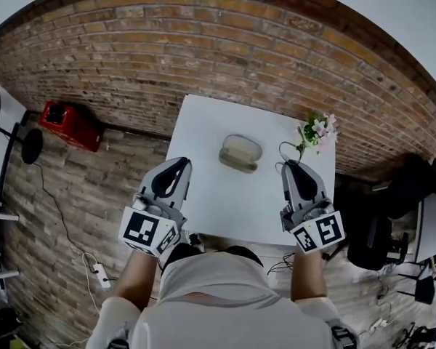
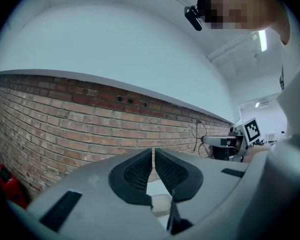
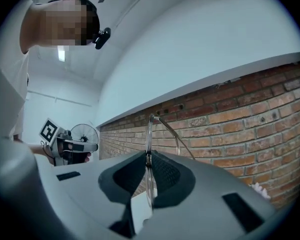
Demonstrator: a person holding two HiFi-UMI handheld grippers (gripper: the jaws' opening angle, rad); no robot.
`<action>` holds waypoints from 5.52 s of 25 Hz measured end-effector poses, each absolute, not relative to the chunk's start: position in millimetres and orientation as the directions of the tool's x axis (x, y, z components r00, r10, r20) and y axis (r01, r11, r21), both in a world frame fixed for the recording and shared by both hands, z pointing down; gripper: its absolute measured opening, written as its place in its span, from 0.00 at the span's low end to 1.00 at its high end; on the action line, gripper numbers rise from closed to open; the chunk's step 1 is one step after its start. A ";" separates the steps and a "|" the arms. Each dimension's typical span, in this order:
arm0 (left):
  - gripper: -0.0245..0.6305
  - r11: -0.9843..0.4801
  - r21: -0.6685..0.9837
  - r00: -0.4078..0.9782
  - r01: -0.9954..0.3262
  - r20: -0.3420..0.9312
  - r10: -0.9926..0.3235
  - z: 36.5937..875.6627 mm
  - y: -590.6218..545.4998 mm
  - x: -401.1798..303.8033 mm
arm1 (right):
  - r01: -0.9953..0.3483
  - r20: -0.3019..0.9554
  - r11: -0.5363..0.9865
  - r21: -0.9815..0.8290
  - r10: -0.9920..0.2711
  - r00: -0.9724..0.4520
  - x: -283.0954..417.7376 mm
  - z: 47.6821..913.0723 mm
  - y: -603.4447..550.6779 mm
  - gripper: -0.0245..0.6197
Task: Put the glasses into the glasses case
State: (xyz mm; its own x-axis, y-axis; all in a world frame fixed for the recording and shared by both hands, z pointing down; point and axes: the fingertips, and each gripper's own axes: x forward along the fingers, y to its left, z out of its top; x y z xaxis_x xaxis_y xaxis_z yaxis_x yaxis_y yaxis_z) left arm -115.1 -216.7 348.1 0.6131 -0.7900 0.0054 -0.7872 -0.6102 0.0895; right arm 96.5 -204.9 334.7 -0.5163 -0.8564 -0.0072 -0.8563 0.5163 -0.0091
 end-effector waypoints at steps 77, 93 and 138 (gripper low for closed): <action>0.08 -0.485 0.247 0.540 -0.839 0.276 -0.795 476.5 -288.1 -96.4 | -0.527 0.942 0.849 0.037 -0.206 -0.266 80.9 729.5 -381.2 0.18; 0.08 -0.484 0.253 0.541 -0.838 0.272 -0.796 475.0 -283.9 -94.8 | -0.534 0.867 0.796 0.286 -0.452 -0.209 84.8 708.6 -381.9 0.23; 0.08 -0.690 0.037 0.690 -0.723 -0.020 -0.723 331.7 -260.0 -49.6 | -0.968 0.003 0.249 0.013 -0.969 -0.249 179.9 320.2 -217.0 0.12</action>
